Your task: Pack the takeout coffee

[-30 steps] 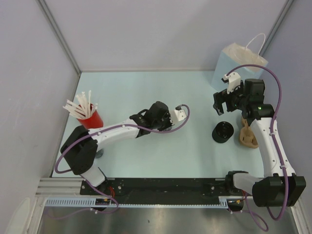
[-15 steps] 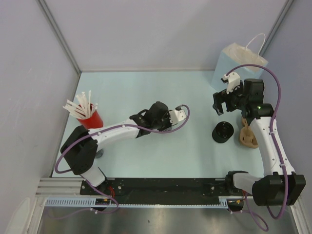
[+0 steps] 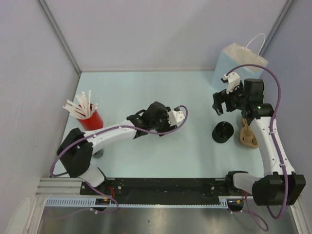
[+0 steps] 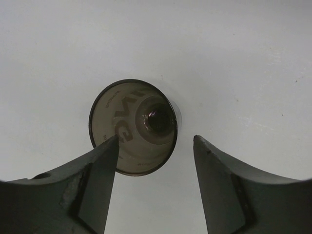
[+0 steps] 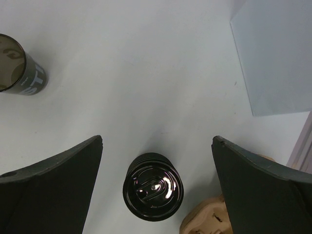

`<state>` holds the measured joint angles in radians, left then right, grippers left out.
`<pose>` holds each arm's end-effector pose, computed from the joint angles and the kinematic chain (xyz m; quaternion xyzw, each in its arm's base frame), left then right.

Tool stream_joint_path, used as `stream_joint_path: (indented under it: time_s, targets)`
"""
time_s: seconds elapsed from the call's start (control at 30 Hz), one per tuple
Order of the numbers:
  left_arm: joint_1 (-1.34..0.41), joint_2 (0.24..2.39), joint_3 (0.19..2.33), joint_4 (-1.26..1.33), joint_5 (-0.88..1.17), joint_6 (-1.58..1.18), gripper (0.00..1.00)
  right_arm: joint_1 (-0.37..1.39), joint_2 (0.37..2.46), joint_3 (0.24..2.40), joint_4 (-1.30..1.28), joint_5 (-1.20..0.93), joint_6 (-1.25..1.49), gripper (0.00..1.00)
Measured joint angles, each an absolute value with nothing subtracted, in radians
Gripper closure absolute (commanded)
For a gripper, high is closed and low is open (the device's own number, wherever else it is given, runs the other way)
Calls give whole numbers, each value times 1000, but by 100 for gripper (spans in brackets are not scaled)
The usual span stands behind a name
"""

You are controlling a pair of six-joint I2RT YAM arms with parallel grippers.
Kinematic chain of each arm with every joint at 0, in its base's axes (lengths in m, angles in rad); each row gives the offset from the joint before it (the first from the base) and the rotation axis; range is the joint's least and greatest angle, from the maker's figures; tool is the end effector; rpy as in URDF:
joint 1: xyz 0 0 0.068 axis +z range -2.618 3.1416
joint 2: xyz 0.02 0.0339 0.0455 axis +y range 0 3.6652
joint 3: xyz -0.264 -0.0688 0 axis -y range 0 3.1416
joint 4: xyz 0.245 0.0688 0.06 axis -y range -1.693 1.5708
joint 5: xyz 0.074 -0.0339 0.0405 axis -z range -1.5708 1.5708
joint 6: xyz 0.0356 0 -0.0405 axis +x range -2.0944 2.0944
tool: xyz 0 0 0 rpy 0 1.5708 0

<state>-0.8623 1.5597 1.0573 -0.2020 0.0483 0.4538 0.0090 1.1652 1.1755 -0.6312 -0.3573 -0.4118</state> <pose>0.2226 -0.2625 0.2411 0.5629 0.7117 -0.1066 0.4065 0.2474 0.0147 0.3561 -0.2622 0.8389 0.0648 0.4725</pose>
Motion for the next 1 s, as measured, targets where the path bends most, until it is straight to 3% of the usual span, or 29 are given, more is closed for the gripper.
stream_joint_path:
  time_s: [0.27, 0.5, 1.0]
  targets:
    - [-864, 1523, 1109, -247, 55, 458, 15, -7, 1166, 1176, -654, -336, -452, 3]
    - [-836, 1473, 1256, -338, 65, 472, 1, -139, 1161, 1175, -788, -327, -575, 7]
    - [-534, 1243, 1293, -453, 109, 447, 0, -236, 1167, 1136, -954, -357, -738, 11]
